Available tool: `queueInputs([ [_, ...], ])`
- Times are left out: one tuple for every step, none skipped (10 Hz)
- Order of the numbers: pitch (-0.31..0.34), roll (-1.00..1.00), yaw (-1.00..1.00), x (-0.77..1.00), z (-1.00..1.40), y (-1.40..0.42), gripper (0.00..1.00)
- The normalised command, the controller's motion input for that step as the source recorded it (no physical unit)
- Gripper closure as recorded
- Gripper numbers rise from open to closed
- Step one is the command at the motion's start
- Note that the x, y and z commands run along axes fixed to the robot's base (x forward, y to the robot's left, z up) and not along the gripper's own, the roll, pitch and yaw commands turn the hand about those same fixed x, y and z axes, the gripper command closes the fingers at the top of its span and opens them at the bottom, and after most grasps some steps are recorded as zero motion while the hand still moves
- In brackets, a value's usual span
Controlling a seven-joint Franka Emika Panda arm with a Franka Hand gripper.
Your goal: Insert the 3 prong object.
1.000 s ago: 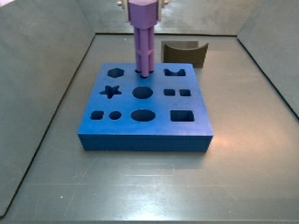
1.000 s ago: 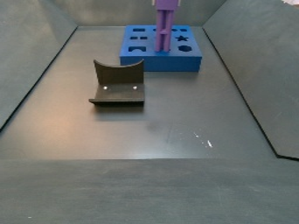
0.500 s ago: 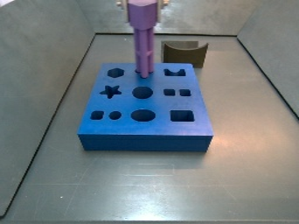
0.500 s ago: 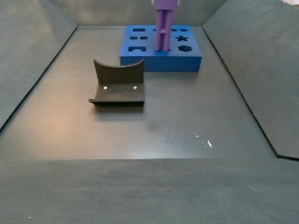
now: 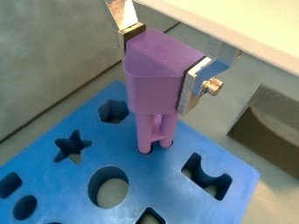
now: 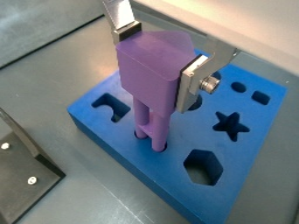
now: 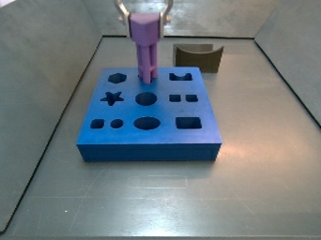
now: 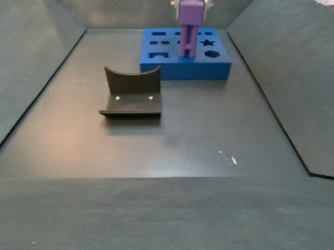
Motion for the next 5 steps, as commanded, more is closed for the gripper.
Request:
queueInputs([
  [0.000,0.08,0.00,0.13,-0.45,-0.01,1.00],
  [0.000,0.11,0.04,0.02,-0.34,-0.03,1.00],
  [-0.037,0.00,0.00,0.00,-0.03,0.00,1.00],
  [-0.073,0.00,0.00,-0.04,0.00,0.00,1.00],
  [0.000,0.00,0.00,0.00,0.00,0.00,1.00],
])
